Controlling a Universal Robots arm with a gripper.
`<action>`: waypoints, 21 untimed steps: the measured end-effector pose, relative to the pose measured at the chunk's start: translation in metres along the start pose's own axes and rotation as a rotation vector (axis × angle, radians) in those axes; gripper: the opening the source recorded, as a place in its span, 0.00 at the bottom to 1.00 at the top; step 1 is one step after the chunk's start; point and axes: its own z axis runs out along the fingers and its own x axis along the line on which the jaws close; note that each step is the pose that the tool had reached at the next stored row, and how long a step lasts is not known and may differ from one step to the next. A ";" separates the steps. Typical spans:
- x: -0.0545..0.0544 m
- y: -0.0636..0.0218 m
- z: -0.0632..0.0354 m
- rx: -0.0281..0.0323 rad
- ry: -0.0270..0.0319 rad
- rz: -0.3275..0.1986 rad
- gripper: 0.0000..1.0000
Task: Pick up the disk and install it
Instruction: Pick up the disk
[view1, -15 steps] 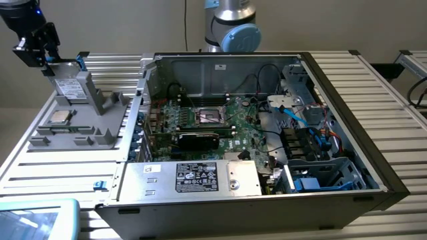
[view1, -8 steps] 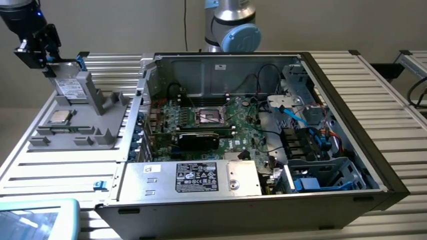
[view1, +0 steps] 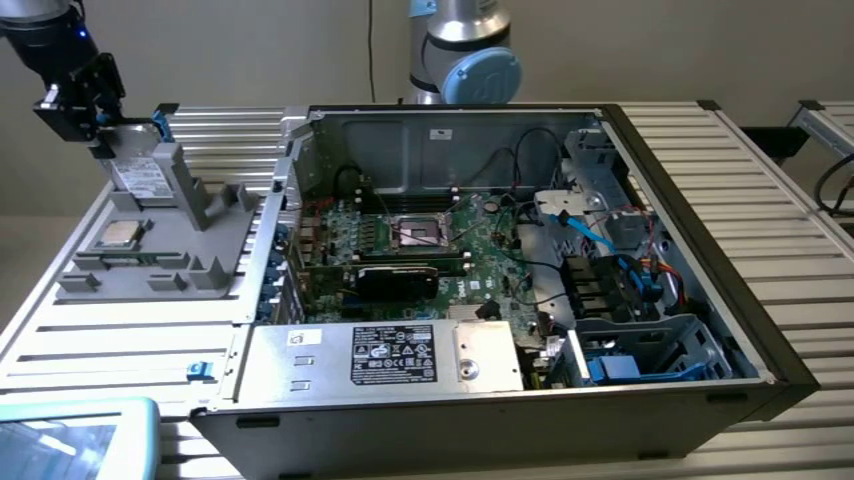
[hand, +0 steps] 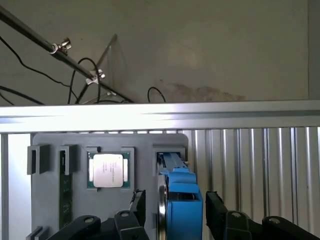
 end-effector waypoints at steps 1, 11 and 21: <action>-0.001 0.0000 0.0007 0.0000 0.0010 0.000 0.60; -0.004 0.0021 0.0025 0.0008 0.0175 0.000 0.60; -0.004 0.0030 0.0051 0.0013 0.0175 -0.001 0.38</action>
